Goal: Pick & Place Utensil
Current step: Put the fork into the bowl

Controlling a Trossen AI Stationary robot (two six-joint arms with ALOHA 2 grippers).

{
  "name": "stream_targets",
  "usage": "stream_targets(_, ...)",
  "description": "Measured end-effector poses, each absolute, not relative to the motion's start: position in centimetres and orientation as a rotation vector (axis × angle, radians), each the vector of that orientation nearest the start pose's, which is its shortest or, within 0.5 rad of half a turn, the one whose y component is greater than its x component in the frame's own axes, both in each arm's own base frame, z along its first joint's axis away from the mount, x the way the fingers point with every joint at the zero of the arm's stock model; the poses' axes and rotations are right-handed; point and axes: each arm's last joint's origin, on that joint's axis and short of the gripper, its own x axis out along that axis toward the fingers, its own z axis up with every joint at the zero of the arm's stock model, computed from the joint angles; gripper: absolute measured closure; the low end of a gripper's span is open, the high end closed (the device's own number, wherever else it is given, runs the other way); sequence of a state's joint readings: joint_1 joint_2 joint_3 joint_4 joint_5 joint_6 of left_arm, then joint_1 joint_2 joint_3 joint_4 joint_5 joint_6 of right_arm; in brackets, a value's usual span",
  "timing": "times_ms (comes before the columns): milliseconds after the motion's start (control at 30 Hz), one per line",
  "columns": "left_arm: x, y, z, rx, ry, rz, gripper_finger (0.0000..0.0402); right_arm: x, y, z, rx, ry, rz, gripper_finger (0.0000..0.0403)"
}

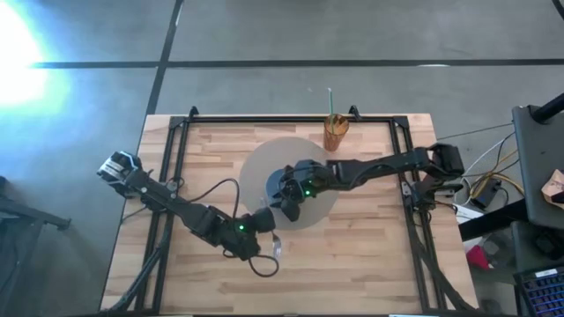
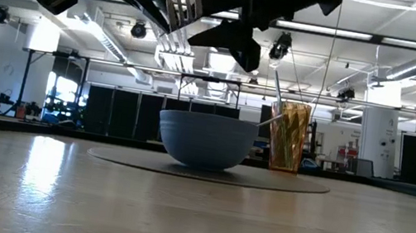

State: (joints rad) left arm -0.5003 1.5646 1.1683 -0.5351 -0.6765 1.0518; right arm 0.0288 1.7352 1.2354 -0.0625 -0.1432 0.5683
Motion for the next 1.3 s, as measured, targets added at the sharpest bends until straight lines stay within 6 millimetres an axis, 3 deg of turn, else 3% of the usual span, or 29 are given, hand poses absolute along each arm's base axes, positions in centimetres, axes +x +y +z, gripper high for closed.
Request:
stream_targets(400, 29.83, -14.23, 26.29, 1.566, 0.723, -0.249, 0.0386, 39.09, 1.85, 25.20, 0.584, 0.536, 0.018, 0.0220)
stream_targets(767, 29.99, -14.08, 26.57, 1.685, 0.737, -0.195, 0.0389, 39.16, 1.84, 25.09, 0.610, 0.535, 0.010, 0.0242)
stream_targets(967, 30.00, -14.07, 26.58, 1.687, 0.737, -0.193, 0.0384, 39.14, 1.85, 25.07, 0.609, 0.536, 0.011, 0.0281)
stream_targets(1233, 30.00, -13.96, 26.36, 1.696, 0.746, -0.195, 0.0384, 39.19, 1.92, 25.36, 0.590, 0.516, 0.033, 0.0380)
stream_targets(1300, 30.01, -13.89, 26.26, 1.697, 0.750, -0.196, 0.0382, 39.21, 1.96, 25.42, 0.588, 0.513, 0.038, 0.0387)
